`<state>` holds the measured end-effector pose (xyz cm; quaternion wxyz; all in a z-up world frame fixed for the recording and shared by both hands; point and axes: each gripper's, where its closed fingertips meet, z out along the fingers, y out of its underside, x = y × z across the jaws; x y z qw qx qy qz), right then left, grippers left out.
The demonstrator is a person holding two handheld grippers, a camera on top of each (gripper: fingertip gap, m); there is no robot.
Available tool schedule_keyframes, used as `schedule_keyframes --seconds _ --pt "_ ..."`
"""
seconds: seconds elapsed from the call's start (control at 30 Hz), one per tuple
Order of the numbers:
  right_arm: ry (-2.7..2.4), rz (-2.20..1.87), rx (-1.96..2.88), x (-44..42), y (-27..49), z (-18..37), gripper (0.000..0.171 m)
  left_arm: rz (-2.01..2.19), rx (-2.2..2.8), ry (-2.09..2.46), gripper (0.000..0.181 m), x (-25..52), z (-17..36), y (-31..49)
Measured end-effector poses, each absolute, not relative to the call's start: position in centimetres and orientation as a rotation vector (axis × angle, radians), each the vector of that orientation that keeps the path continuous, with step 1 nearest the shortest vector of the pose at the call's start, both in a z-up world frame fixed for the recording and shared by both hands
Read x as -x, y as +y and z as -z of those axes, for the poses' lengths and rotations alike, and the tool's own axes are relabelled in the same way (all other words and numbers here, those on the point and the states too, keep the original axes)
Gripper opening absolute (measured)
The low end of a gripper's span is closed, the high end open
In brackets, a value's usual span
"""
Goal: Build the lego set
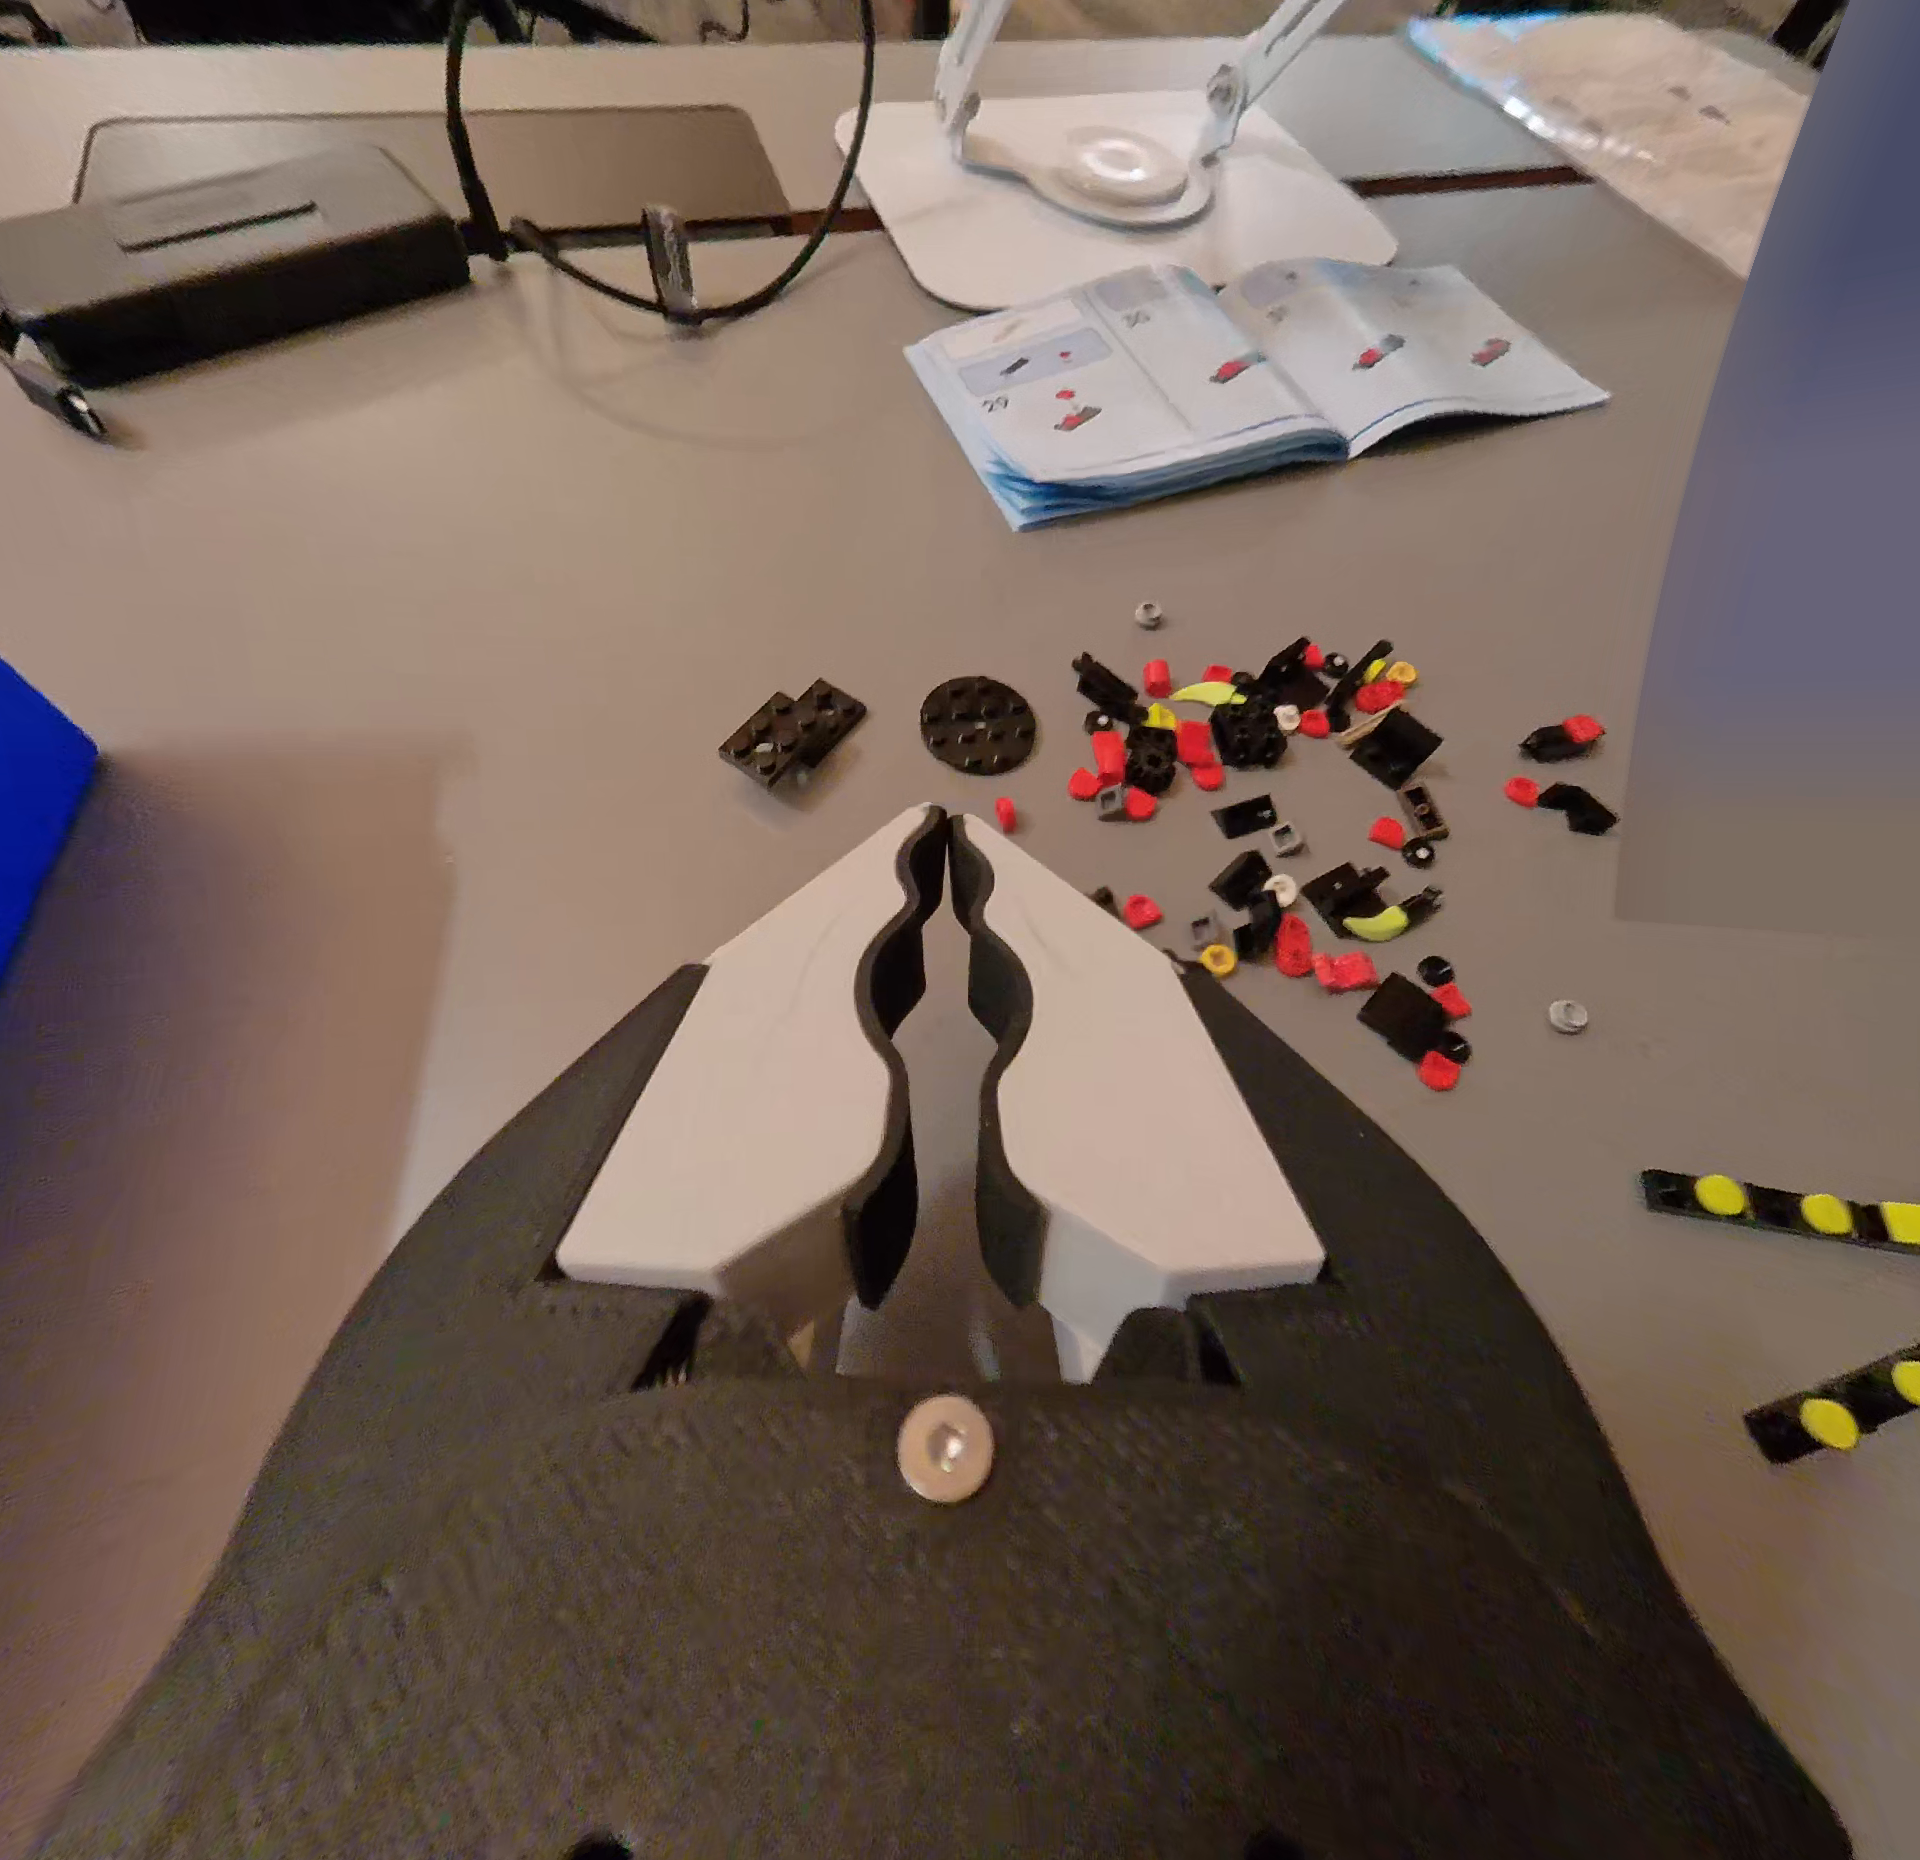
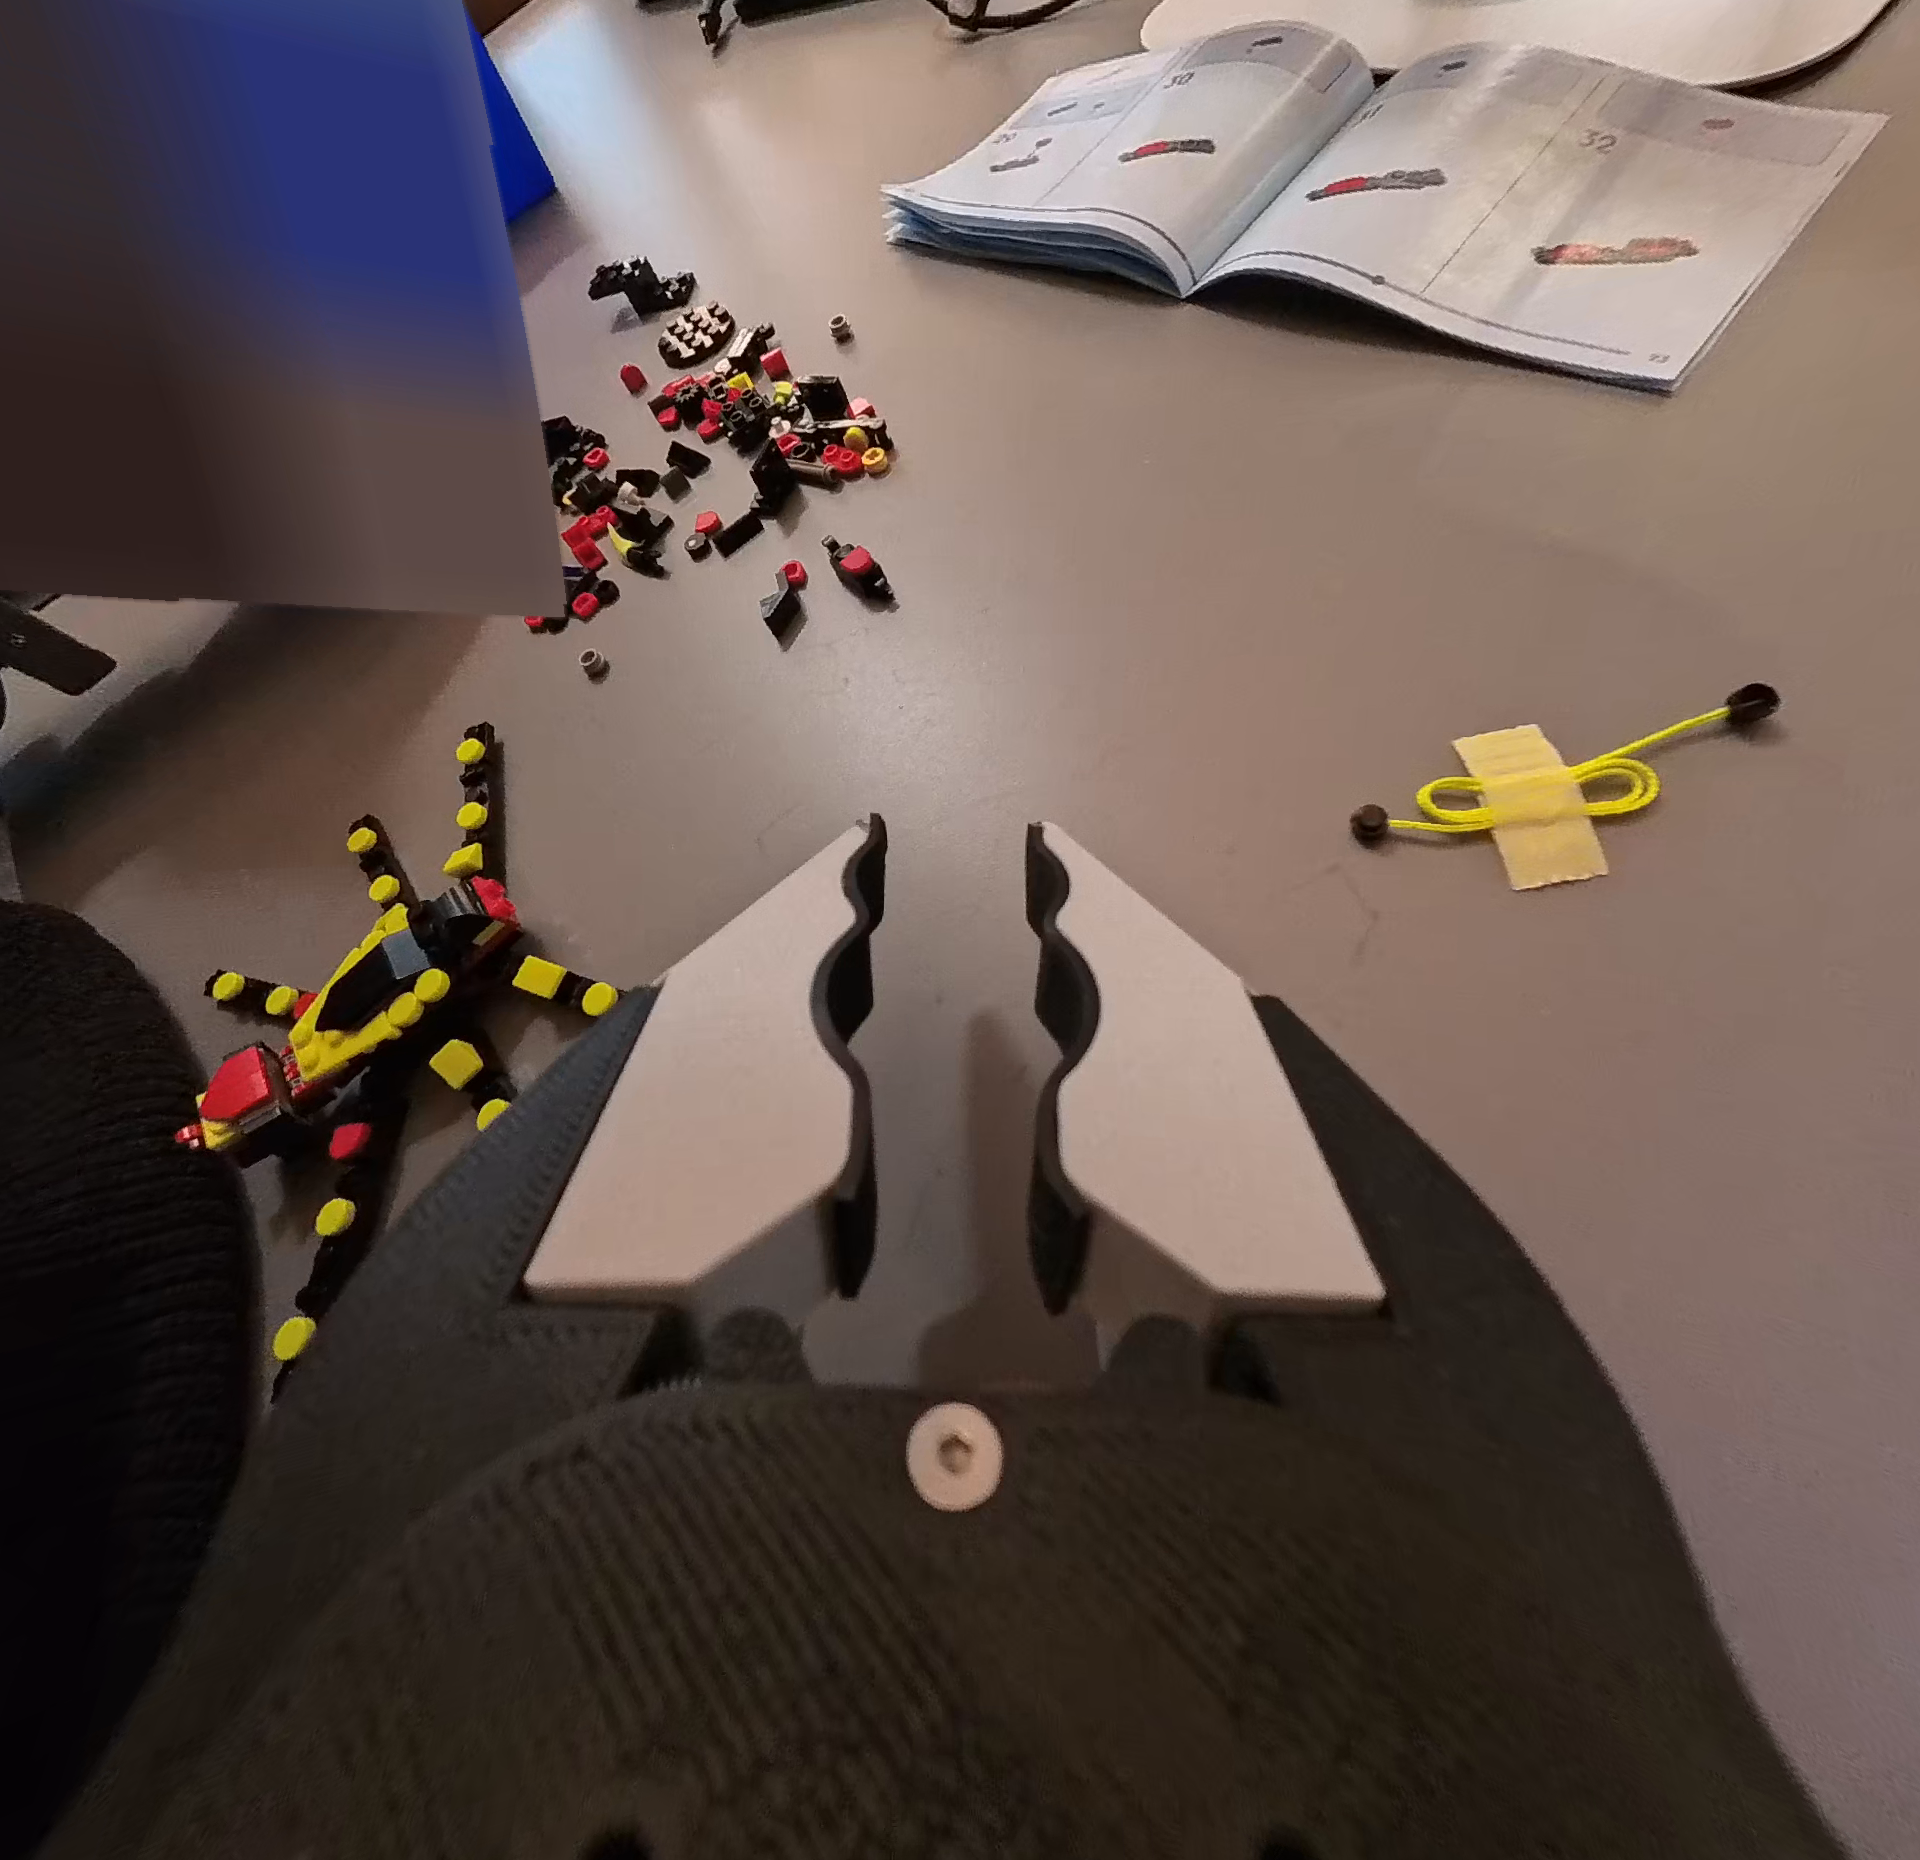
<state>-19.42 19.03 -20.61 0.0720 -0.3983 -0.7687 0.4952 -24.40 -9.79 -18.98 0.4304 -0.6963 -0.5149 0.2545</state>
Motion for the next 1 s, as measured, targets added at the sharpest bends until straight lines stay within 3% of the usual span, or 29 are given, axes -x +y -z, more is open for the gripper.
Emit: schedule_keyframes --seconds 0.33,0.63,0.87,1.0 --pt "-2.312 -1.502 1.226 19.6 19.1 20.7 0.025 -0.483 1.850 -1.272 0.012 23.4 21.2 -8.2" --pt "-2.318 -1.495 1.223 19.5 19.0 20.8 0.025 -0.293 1.941 -1.202 0.000 21.6 22.5 -5.9" --pt "-2.315 -1.498 1.234 19.6 19.1 20.8 0.024 -0.320 1.996 -1.217 0.018 21.5 23.3 -5.5" --pt "-2.316 -1.496 1.233 19.6 19.1 20.8 0.024 -0.350 2.008 -1.239 0.015 21.7 23.5 -5.8"
